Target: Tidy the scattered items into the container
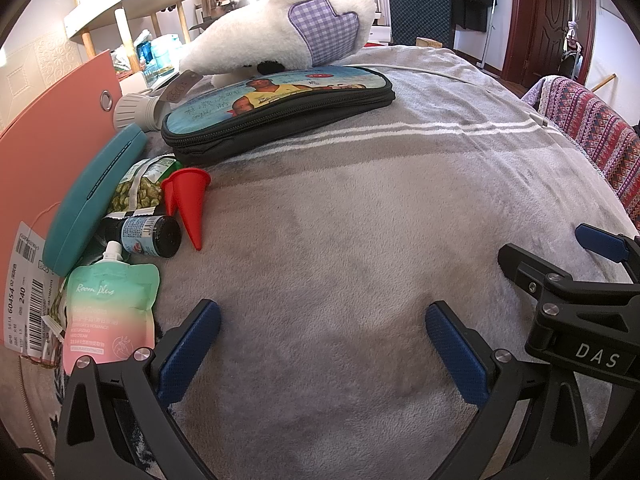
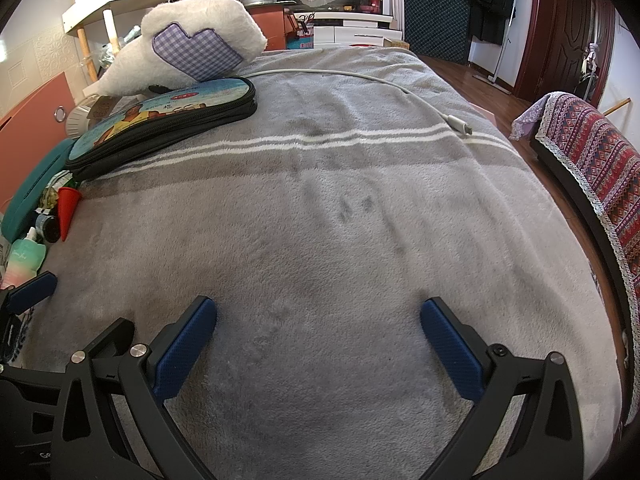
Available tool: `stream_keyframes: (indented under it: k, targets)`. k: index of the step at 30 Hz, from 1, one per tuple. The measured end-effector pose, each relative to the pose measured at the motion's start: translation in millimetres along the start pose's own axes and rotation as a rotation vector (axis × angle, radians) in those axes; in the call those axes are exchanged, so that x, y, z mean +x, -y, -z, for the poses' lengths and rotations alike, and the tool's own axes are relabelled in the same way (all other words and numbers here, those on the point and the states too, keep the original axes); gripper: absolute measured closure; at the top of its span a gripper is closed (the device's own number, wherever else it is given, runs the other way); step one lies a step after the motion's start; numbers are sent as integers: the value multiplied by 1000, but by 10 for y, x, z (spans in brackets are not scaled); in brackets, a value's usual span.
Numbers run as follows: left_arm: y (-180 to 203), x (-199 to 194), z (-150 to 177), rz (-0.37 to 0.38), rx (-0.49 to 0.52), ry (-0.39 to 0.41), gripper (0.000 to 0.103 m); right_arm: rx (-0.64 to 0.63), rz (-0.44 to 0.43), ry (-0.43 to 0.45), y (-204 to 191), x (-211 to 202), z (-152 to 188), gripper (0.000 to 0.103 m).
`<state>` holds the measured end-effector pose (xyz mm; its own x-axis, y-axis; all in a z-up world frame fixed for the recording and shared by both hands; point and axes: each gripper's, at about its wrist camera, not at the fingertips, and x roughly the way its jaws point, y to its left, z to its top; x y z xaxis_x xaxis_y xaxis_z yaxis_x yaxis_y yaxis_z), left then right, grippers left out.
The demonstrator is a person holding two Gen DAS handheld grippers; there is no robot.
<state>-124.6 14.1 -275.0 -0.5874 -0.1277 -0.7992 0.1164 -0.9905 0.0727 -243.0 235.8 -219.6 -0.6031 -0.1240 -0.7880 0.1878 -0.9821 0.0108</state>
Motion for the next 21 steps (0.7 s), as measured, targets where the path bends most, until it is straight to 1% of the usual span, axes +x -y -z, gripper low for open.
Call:
stream_keyframes:
  k: [21]
  targets:
    - [2,1,2,-1,-2,0,0,0,0,0,3,-4,-1,0]
